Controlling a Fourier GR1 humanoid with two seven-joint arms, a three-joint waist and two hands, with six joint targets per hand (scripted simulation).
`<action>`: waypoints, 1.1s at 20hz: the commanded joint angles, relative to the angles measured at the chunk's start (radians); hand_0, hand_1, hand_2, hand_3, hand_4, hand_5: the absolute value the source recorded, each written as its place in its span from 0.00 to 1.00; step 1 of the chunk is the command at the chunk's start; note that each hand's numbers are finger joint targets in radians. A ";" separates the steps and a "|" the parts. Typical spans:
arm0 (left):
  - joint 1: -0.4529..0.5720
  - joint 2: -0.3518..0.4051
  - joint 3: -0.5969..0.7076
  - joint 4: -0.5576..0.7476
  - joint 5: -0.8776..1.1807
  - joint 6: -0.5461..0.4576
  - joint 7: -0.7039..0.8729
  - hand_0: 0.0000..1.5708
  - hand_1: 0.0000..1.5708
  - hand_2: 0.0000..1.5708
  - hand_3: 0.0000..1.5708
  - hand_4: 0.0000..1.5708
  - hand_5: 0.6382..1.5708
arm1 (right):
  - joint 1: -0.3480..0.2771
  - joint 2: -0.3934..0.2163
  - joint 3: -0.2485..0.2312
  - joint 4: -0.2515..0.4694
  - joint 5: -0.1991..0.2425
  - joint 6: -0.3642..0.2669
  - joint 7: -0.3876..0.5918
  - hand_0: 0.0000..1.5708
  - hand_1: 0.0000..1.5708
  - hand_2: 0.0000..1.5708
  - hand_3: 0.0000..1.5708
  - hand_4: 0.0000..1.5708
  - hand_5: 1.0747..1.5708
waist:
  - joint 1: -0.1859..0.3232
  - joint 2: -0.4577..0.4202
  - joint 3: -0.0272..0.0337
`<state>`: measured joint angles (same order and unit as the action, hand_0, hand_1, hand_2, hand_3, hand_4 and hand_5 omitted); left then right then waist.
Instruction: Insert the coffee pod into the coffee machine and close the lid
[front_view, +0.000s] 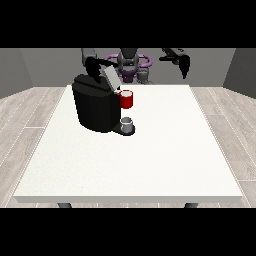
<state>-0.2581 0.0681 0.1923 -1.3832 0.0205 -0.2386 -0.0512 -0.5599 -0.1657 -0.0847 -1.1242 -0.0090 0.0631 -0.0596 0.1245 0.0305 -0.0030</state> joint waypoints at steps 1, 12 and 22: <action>0.007 -0.017 -0.038 0.004 -0.048 0.041 -0.055 0.00 0.00 0.00 0.00 0.00 1.00 | -0.079 0.002 -0.008 0.048 0.006 -0.003 0.004 0.00 0.00 0.00 0.00 0.00 1.00 | 0.006 0.055 0.0030; 0.034 0.051 -0.013 0.017 0.006 -0.006 -0.043 0.00 0.00 0.00 0.00 0.00 1.00 | -0.129 0.032 0.017 0.083 0.040 -0.010 0.030 0.00 0.00 0.00 0.00 0.00 1.00 | 0.020 0.031 0.0029; -0.012 0.074 0.024 0.109 0.000 0.047 -0.101 0.00 0.00 0.00 0.00 0.09 1.00 | -0.186 0.105 0.101 0.078 0.117 -0.035 0.012 0.00 0.00 0.00 0.00 0.00 1.00 | -0.026 0.056 0.0026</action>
<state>-0.2603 0.1159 0.1891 -1.3391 0.0206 -0.1914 -0.1025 -0.7318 -0.1084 -0.0360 -1.0266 0.0724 0.0419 -0.0549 0.1231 0.0769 -0.0005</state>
